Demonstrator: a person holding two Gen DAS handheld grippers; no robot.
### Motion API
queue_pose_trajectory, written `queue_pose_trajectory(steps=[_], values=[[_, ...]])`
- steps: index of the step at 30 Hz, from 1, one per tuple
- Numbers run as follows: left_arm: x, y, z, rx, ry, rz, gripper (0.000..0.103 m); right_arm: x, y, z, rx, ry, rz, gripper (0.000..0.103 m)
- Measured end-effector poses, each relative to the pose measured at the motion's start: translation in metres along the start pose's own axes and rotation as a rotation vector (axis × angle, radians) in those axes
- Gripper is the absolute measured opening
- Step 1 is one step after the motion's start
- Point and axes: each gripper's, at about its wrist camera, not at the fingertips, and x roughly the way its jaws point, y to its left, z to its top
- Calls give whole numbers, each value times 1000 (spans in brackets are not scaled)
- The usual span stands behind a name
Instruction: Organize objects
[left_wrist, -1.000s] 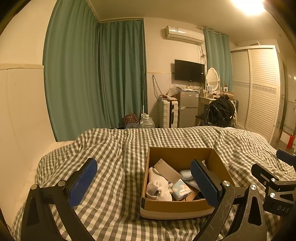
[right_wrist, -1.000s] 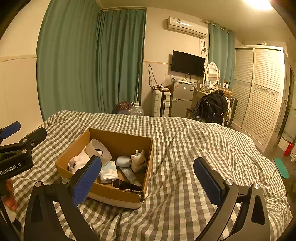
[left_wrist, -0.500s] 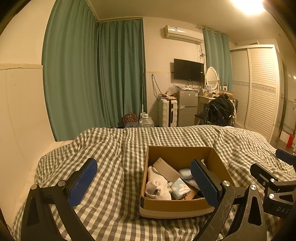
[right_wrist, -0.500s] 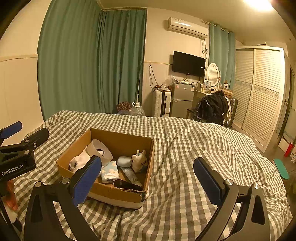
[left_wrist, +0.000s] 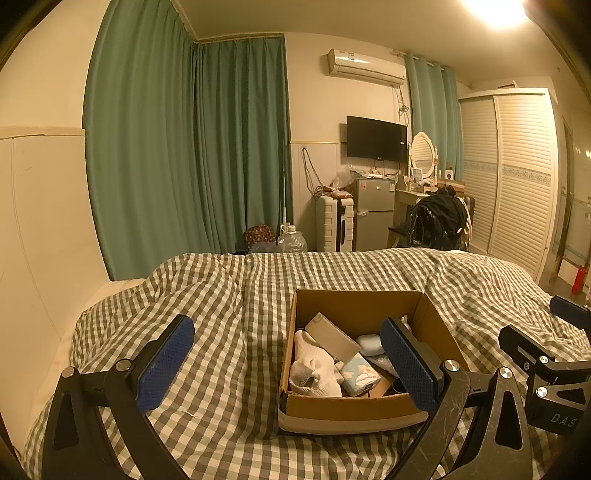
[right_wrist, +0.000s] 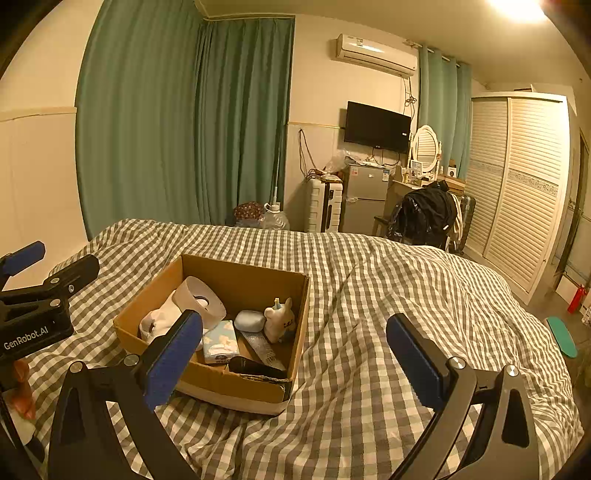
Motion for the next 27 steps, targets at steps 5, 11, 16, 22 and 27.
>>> queue_pose_trajectory(steps=[5,11,16,22,27], values=[[0,0,0,0,2,-1,103,0,0,0,-2,1,0,100],[0,-1,-1,3,4,-1,103,0,1,0,-2,1,0,100],[1,-1,-1,5,6,-2,103,0,1,0,-4,2,2,100],[1,0,-2,4,8,-4,103,0,1,0,-4,3,2,100],[0,0,-3,4,2,9,103,1,2,-1,-5,4,3,100]])
